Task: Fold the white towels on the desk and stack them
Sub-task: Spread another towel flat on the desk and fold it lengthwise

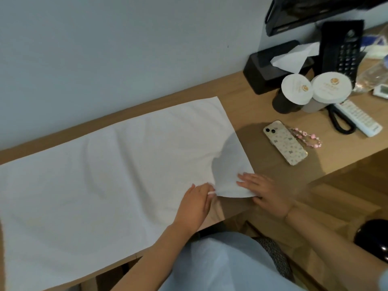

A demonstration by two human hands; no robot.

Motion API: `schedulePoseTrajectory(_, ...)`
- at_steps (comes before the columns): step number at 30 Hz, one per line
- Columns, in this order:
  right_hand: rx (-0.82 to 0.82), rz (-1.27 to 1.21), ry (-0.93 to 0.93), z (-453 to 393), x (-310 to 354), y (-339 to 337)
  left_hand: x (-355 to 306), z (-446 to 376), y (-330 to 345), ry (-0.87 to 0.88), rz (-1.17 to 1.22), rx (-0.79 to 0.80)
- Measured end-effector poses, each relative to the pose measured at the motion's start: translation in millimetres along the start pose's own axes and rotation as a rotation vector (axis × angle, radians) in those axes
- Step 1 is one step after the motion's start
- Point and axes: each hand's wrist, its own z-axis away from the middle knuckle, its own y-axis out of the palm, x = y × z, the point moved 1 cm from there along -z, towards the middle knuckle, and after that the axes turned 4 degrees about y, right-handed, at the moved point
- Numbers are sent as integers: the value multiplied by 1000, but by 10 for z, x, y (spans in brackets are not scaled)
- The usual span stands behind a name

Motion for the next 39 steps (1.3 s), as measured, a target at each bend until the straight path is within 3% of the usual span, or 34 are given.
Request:
schedulePoseTrajectory(3,-90,-262,173,-131,127,-247,-30,-45,-239,-83,166,56)
schedulePoseTrajectory(9,65,-887,472,-489,255,-724,-18,-174,-702,-195,446,66)
schedulePoseTrajectory(16,15,-1121,578,-1005,385,-871,23,-467,-1159,-166,324,116)
schedulePoseTrajectory(23,-133,-1084,624,-1771,378,-929,251,-1067,-1686,-216,233,140)
schedulePoseTrajectory(29,-236,-915,627,-2324,257,-799,641,-1671,-1780,-297,107,22)
schedulePoseTrajectory(39,-319,-265,665,-2653,123,-551,1097,-2168,-1566,-362,-109,-7)
